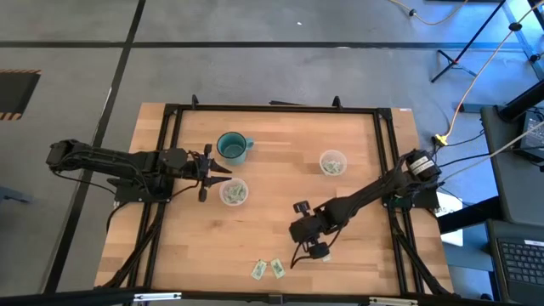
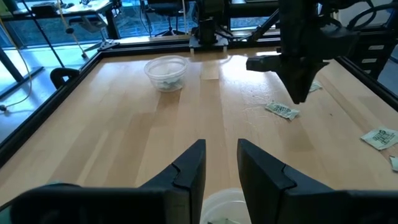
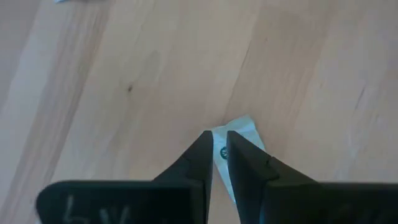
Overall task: Pick and place Stevia / Truvia into bins
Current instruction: Put the white stevia packet into the right transparent container
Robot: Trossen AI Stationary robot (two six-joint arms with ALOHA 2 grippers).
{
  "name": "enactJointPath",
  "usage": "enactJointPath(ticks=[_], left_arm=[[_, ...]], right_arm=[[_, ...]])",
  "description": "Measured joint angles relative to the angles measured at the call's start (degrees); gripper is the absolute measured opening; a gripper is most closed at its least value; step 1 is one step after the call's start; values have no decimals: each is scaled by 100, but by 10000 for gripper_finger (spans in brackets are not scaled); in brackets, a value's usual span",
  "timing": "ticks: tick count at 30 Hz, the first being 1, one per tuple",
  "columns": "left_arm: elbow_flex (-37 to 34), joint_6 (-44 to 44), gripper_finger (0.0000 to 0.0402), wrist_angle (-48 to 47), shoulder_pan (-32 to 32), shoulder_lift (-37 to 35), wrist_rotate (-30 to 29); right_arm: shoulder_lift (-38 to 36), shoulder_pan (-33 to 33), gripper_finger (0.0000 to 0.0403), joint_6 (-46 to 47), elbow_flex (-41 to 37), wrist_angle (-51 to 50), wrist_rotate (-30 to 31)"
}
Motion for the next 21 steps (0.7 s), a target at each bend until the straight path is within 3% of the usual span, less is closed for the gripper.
enactJointPath(ticks=[11, 21], left_arm=[[0, -90, 86, -9, 0, 0, 0], [0, -90, 86, -10, 0, 0, 0]], right_arm=[[0, 66, 139, 351, 0, -46, -18], [1, 49, 151, 362, -61, -21, 163]])
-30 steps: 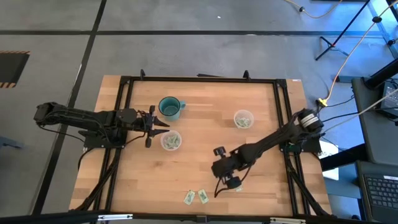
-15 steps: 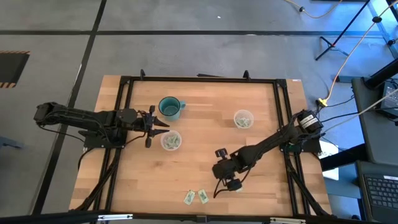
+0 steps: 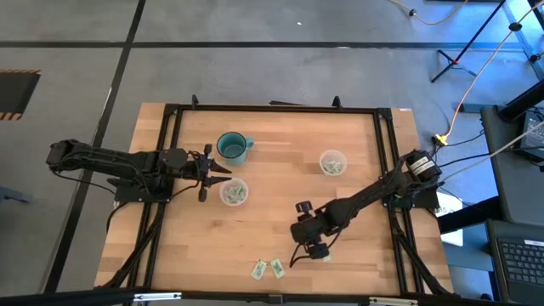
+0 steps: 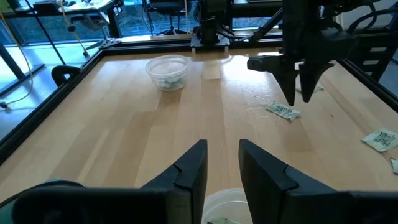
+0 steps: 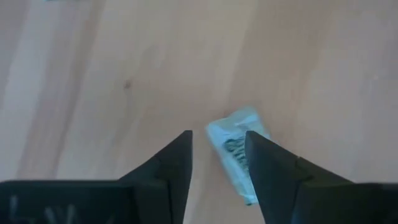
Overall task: Pick and place Stevia / Truvia into bins
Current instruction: Put the white stevia packet into the right transparent container
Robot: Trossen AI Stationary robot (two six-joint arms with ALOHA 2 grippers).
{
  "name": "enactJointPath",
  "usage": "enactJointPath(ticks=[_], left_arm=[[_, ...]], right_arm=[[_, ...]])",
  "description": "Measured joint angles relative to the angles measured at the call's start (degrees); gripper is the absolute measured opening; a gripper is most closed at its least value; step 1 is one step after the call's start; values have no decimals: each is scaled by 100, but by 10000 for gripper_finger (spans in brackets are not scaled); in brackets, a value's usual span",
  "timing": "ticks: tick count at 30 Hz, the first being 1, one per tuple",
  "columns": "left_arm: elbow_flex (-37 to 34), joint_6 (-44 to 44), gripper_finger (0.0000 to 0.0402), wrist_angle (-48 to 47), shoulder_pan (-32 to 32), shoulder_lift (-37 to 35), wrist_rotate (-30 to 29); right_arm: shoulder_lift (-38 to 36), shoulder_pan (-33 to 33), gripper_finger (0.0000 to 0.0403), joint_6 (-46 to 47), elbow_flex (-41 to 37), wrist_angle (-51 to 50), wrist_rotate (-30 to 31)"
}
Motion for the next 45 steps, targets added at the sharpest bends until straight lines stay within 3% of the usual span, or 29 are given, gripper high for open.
enactJointPath(ticks=[12, 33, 39, 45], left_arm=[[0, 0, 86, -126, 0, 0, 0], [-109, -44, 86, -81, -2, 63, 0], [-109, -44, 86, -81, -2, 63, -2], [-109, -44, 86, -81, 0, 63, -6]], right_arm=[[57, -4, 147, -191, -2, 142, 191], [501, -79, 42, -314, 17, 151, 227], [316, -79, 8, -461, -11, -124, 268], [-261, -98, 5, -290, -20, -782, 733]])
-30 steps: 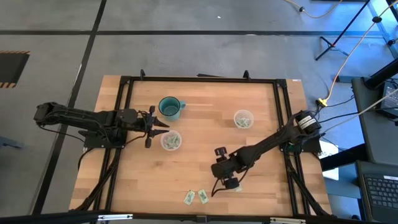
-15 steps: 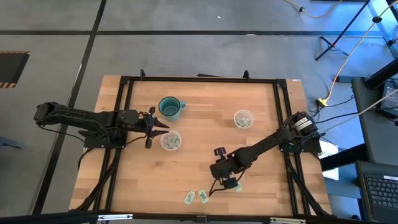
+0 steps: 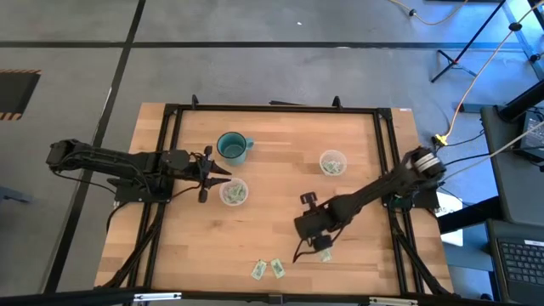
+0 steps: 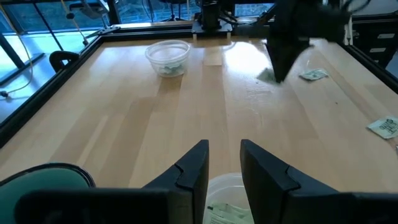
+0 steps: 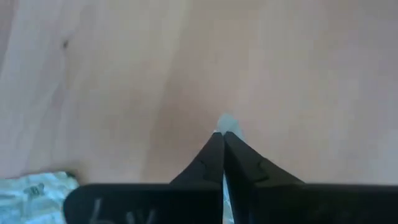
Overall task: Pick and place Stevia / Truvia into bins
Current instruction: Put the white stevia packet into the right transparent container
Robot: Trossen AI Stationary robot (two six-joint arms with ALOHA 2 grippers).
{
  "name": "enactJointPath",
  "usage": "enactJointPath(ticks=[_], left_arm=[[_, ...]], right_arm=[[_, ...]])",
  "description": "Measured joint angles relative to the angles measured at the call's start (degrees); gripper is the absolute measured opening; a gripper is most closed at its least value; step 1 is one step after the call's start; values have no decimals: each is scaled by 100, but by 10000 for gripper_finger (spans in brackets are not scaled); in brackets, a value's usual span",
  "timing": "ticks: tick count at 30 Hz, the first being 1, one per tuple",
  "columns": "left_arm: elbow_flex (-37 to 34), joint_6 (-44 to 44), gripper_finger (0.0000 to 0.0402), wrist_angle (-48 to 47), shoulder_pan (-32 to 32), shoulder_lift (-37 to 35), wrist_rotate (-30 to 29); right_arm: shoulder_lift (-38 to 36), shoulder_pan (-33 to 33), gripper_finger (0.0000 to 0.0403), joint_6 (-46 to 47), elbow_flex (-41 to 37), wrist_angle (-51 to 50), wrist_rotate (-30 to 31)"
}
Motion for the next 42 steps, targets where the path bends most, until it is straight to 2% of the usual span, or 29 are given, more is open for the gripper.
enactJointPath(ticks=[9, 17, 22, 30, 37, 42], left_arm=[[-2, 2, 86, 2, -2, 0, -12], [-2, 84, 86, 0, 0, 0, -14], [-2, 92, 86, -20, 0, 0, -14], [-2, 8, 86, -44, 0, 0, -5], [-2, 2, 86, -46, 0, 0, -3], [-2, 0, 86, -46, 0, 0, -3]], right_arm=[[-1599, -593, 2, 773, 2, -1660, 1260], [-2538, -1673, 3, 616, 11, -2314, 1359], [-2586, -2549, 2, 384, -17, -2574, 965], [-2581, -3588, 2, -248, -1091, -1444, 240], [-2581, -3845, 4, -144, -1799, -964, -188], [-2583, -3845, 4, -138, -2180, -387, -208]])
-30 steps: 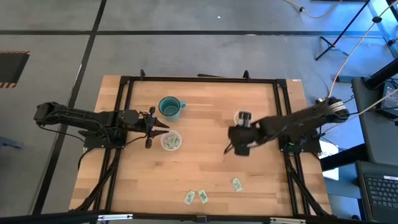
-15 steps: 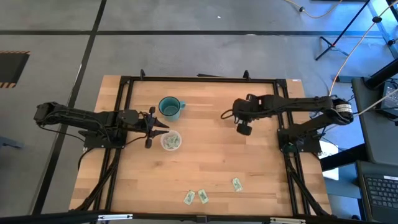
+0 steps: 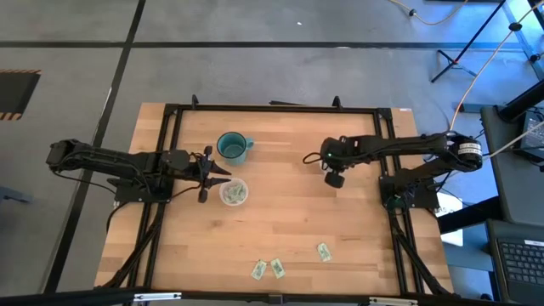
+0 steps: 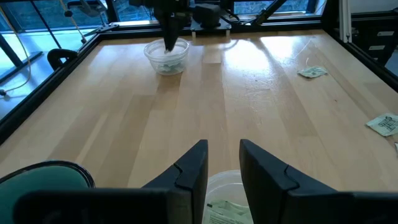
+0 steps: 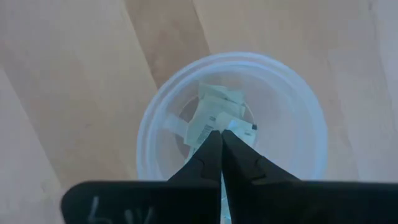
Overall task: Pick and place Stevia / Truvia into bins
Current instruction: Put the white stevia packet into the right transparent container
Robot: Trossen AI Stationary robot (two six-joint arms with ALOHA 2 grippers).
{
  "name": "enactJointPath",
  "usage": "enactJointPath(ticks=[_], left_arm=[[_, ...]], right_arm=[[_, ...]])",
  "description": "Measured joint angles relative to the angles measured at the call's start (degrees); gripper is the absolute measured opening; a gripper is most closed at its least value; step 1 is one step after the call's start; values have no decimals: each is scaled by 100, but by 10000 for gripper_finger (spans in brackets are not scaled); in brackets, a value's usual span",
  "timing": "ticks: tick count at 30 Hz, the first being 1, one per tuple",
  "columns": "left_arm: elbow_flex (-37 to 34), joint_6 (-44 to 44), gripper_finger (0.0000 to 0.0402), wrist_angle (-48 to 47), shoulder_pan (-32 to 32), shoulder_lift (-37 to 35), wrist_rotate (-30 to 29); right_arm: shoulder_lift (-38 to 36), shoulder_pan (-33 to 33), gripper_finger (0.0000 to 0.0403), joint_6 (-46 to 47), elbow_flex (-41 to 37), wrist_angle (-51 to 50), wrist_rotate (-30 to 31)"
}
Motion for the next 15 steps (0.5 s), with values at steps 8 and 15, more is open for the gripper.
enactJointPath(ticks=[8, 15], left_arm=[[0, 0, 86, 0, 0, 0, 2], [0, -1, 86, 0, -1, 0, 3]], right_arm=[[0, 2, 17, 2, -58, 253, 2], [0, 2, 95, 15, -40, 213, 4]])
